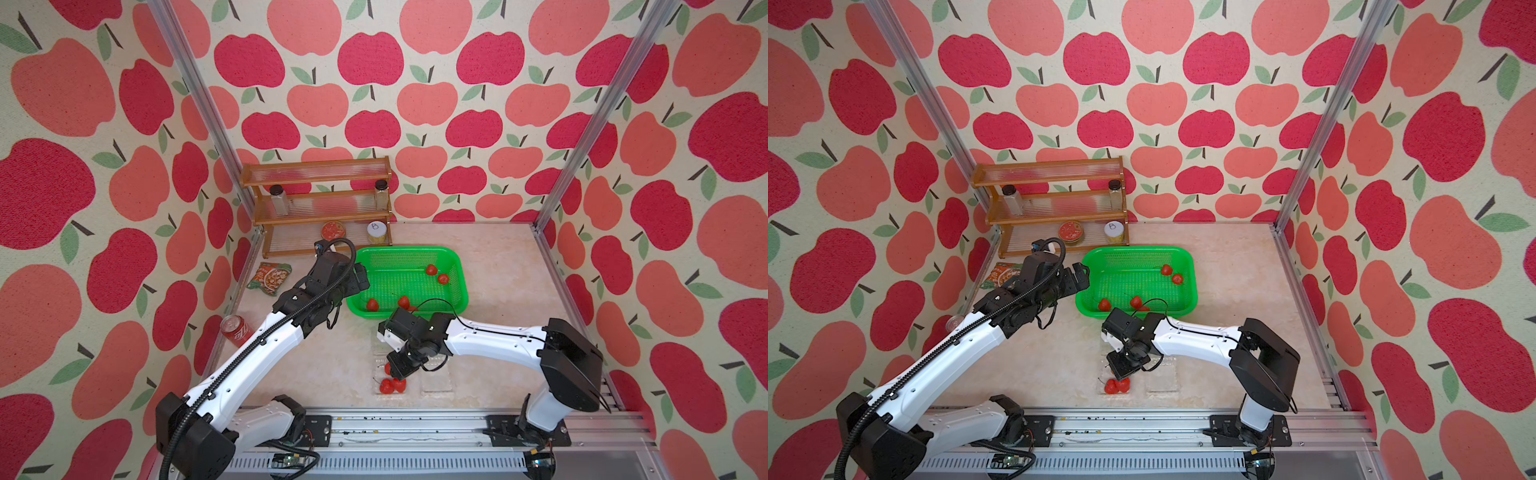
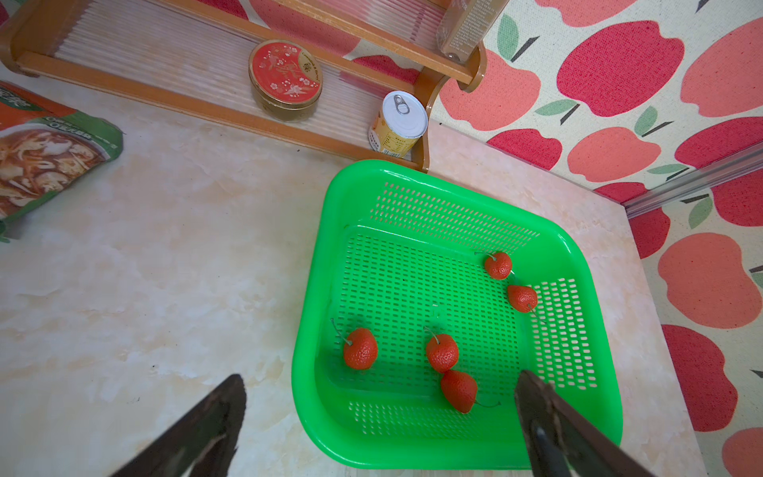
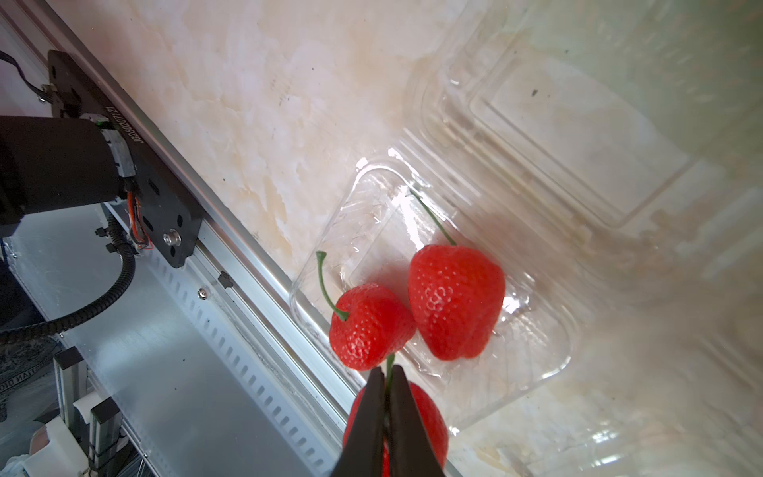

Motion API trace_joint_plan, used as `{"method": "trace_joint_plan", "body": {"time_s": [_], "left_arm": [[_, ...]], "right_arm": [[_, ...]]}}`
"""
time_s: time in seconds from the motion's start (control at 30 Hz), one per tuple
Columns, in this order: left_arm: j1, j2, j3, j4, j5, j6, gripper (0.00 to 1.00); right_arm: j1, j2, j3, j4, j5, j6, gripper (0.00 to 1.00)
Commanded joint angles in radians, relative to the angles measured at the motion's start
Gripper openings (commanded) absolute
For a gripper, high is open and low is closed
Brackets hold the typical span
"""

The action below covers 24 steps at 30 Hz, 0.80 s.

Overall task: Pack strawberries into containers
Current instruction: Place the strawberry in the packing box.

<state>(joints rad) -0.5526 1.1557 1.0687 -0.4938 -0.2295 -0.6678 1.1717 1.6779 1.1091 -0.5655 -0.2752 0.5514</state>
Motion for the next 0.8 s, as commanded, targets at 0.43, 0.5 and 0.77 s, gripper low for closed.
{"method": "trace_joint_plan", "body": {"time_s": [0.43,0.5,0.77], "left_arm": [[-0.006,0.01,0.009,-0.026,-0.012,0.002,0.99],[-0.007,0.016,0.013,-0.028,-0.007,0.003,0.99],[0.016,-0.02,0.006,-0.085,0.0,0.004,0.99]], "right_arm": [[-0.056,-0.153,0.037,-0.059,0.084,-0.001,0.29],[-0.085,-0.199,0.048,-0.076,0.101,-0.035,0.33],[-0.012,-0.041,0.181,-0.136,-0.045,-0.135,0.31]]}}
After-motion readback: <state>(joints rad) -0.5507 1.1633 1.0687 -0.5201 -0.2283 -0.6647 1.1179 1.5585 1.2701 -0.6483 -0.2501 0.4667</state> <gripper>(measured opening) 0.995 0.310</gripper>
